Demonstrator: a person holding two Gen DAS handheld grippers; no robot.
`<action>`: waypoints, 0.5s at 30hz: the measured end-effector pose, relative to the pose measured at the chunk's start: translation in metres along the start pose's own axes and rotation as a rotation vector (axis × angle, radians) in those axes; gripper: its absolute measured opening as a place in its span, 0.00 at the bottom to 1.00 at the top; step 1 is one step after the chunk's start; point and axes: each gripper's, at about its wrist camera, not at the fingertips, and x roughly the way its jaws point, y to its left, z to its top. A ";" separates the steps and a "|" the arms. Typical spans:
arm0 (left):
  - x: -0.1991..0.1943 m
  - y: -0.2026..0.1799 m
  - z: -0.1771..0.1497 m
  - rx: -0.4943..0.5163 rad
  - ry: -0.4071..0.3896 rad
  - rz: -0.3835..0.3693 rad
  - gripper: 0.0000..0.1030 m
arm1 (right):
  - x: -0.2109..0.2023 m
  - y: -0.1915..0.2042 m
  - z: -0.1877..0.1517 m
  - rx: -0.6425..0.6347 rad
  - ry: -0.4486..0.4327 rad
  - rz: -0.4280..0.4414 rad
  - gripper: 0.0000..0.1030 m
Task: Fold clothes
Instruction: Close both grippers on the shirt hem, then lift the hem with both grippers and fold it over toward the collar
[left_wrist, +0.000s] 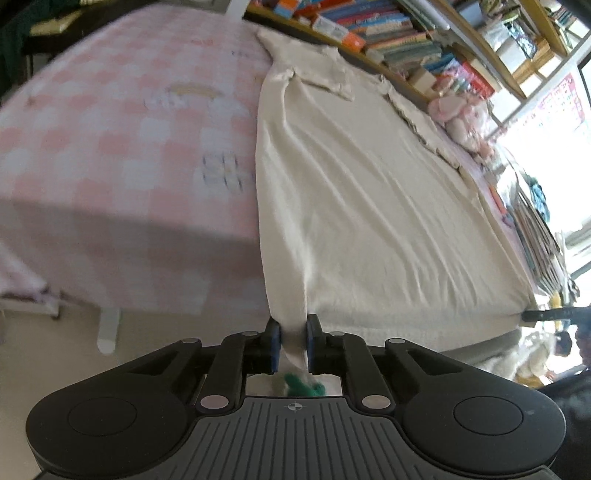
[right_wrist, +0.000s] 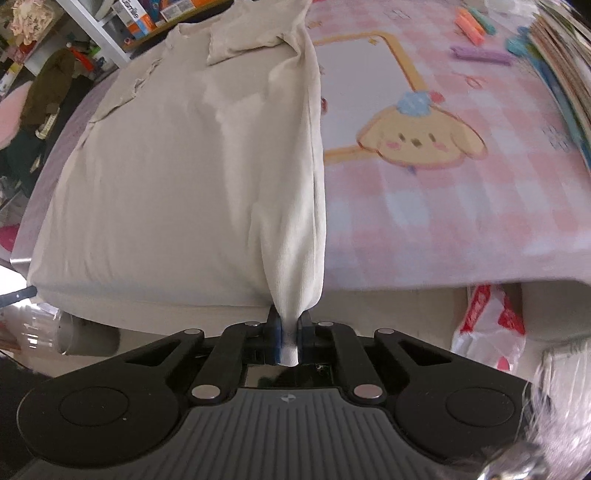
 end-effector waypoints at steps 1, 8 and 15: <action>0.000 0.001 -0.004 -0.004 0.014 -0.007 0.12 | 0.000 -0.002 -0.005 0.012 0.009 -0.003 0.07; 0.002 0.005 -0.026 -0.041 0.077 -0.039 0.12 | 0.001 -0.015 -0.042 0.082 0.054 -0.020 0.07; -0.008 -0.006 -0.024 -0.034 0.069 -0.093 0.12 | -0.007 -0.017 -0.042 0.085 0.058 0.003 0.07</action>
